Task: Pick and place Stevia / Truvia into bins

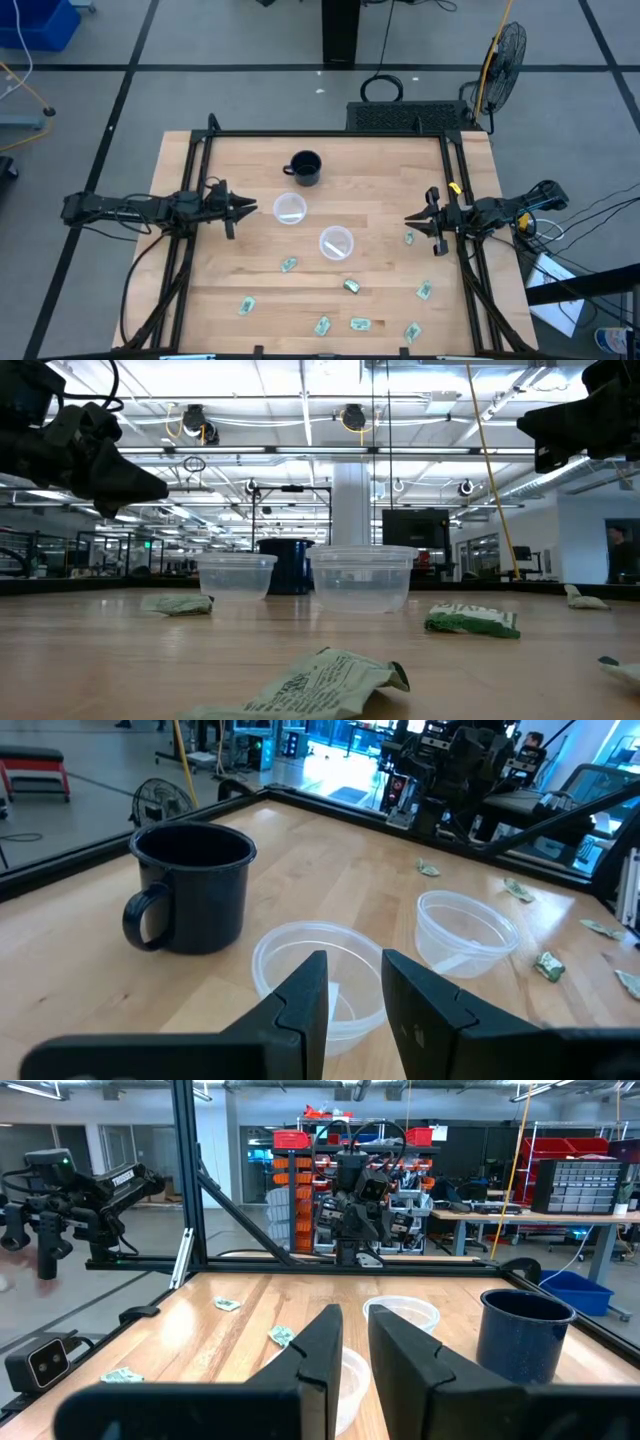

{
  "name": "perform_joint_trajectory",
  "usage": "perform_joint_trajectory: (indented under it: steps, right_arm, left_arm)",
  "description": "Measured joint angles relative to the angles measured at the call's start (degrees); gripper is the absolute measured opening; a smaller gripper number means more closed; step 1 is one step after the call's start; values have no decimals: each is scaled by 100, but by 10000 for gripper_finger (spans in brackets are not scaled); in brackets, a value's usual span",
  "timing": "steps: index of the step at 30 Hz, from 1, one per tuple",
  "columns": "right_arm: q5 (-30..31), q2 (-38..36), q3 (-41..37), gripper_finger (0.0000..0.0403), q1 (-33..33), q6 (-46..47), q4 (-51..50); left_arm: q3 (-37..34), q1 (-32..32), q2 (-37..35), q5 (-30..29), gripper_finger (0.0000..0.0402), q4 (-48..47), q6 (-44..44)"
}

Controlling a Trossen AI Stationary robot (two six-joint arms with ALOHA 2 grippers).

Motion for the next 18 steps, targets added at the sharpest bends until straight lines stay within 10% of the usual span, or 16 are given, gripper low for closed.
perform_joint_trajectory:
  steps: [18]
  right_arm:
    - [1, 1, -1, 45, 0, 0, 0]
  left_arm:
    - [0, -2, 0, -54, 102, 279, -9]
